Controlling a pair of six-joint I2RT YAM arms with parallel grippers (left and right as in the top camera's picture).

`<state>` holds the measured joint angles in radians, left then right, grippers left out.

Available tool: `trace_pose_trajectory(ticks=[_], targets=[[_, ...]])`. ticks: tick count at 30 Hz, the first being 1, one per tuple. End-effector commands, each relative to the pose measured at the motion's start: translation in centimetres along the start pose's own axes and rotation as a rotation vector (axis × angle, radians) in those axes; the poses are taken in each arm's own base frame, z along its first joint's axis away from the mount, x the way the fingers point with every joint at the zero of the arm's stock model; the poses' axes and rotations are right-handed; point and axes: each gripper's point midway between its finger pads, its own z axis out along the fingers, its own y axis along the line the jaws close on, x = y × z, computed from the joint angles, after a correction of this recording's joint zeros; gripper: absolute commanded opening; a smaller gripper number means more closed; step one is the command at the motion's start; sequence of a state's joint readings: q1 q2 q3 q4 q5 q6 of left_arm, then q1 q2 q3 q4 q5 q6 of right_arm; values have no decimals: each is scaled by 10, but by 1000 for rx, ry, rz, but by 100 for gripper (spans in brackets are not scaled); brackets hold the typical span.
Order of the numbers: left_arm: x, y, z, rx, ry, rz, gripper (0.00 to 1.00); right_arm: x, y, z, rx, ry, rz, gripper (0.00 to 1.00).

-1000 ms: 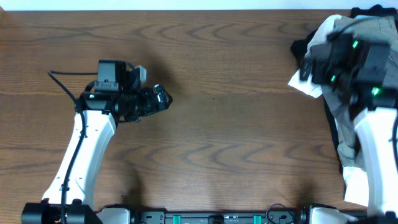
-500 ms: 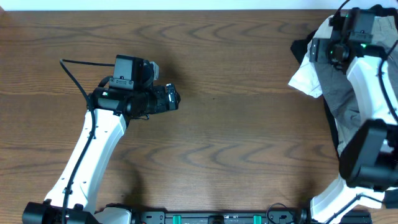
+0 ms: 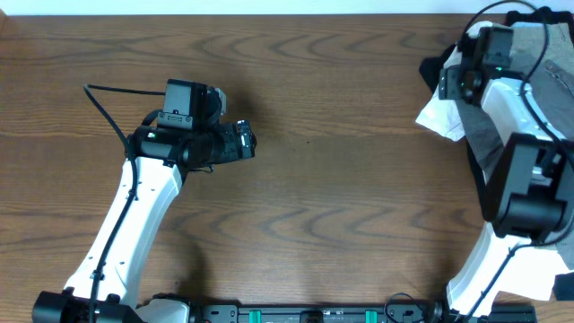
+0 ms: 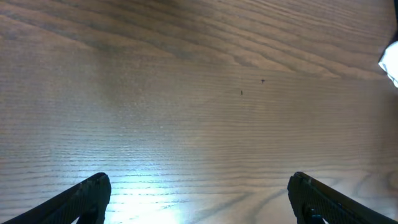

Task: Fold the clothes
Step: 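Reach the right gripper into the clothes pile and grasp the grey trousers waistband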

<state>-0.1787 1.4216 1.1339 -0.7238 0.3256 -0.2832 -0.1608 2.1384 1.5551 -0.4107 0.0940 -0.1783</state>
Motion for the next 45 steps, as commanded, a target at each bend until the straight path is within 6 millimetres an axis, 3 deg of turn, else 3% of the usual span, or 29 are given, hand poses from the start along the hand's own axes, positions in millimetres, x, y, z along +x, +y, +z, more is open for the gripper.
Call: trace_pose_trajectory(ticks=[1, 9, 24, 31, 40, 45], targets=[[-3, 2, -1, -20, -14, 21, 93, 2, -4, 14, 25, 4, -38, 80], [-3, 2, -1, -20, -14, 20, 93, -7, -17, 24, 103, -39, -27, 79], [-3, 2, -1, -20, -14, 16, 93, -26, -17, 11, 70, -92, 4, 77], [-3, 3, -1, -21, -15, 13, 93, -43, -24, -5, 64, -155, 55, 76], [-3, 2, -1, -20, -17, 13, 93, -42, -40, -3, 44, -165, 95, 78], [-4, 2, -1, -19, -19, 14, 93, -39, -38, 1, -2, -163, 101, 78]])
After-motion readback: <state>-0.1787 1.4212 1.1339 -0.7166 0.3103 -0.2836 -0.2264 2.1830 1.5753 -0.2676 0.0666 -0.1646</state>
